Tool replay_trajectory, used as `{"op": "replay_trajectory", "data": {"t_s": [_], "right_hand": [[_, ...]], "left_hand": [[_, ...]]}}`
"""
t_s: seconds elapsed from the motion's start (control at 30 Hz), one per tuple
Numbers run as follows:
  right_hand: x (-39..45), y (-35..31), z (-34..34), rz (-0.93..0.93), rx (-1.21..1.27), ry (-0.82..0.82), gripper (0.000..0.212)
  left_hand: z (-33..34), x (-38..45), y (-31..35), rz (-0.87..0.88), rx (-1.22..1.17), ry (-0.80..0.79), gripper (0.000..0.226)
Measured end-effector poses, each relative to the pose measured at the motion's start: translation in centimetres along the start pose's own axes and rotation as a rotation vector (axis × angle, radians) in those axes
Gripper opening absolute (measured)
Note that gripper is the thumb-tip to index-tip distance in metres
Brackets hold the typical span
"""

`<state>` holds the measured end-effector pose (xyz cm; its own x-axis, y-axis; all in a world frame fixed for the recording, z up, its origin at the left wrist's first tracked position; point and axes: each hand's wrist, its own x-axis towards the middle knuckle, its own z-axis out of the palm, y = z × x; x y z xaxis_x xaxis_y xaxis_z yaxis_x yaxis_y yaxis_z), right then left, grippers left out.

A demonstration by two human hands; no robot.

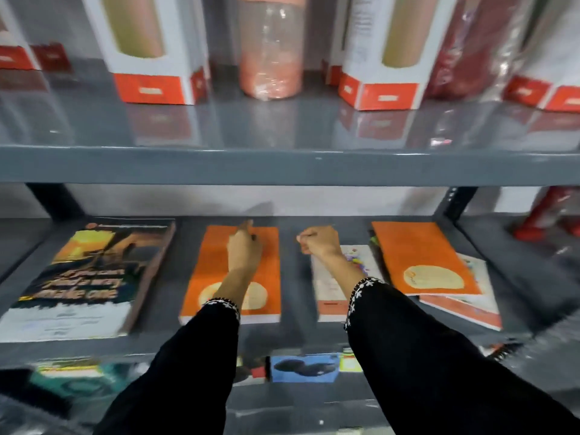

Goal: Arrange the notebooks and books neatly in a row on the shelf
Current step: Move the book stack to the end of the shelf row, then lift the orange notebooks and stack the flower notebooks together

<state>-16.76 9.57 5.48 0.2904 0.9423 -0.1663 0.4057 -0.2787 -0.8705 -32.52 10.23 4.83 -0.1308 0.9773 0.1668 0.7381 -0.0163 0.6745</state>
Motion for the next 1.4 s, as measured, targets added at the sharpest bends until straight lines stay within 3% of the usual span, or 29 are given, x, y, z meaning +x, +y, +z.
{"op": "replay_trajectory", "data": {"t_s": [0.23,0.37,0.47,0.67,0.8,1.0,1.17,1.4], "right_hand": [[1.0,10.1,-16.2,0.165,-0.113,0.171,0.012],[0.2,13.6,-22.5,0.262,-0.292,0.272,0.027],[0.1,15.4,-25.0,0.317,-0.409,0.275,0.036],[0.7,16.6,-24.6,0.49,-0.509,0.133,0.073],[0.6,15.9,-24.5,0.434,-0.547,0.195,0.068],[0.8,15.9,-26.1,0.495,-0.137,0.361,0.033],[-0.1,14.0,-25.0,0.487,0.058,0.518,0.038],[-2.0,8.0,-15.8,0.413,0.127,0.48,0.034]], "left_hand": [[13.3,-5.2,11.8,0.023,-0.135,-0.241,0.04],[17.9,-7.9,17.0,0.044,-0.105,-0.33,0.028],[20.4,-9.0,19.4,0.041,-0.041,-0.418,0.032],[23.1,-9.9,20.6,0.028,0.246,-0.514,0.053],[23.2,-10.1,21.3,-0.006,0.282,-0.507,0.049],[22.2,-8.8,21.7,-0.081,-0.094,-0.381,0.03],[18.5,-8.3,21.6,-0.157,-0.415,-0.299,0.026],[9.9,-5.5,14.2,-0.162,-0.415,-0.177,0.036]]}}
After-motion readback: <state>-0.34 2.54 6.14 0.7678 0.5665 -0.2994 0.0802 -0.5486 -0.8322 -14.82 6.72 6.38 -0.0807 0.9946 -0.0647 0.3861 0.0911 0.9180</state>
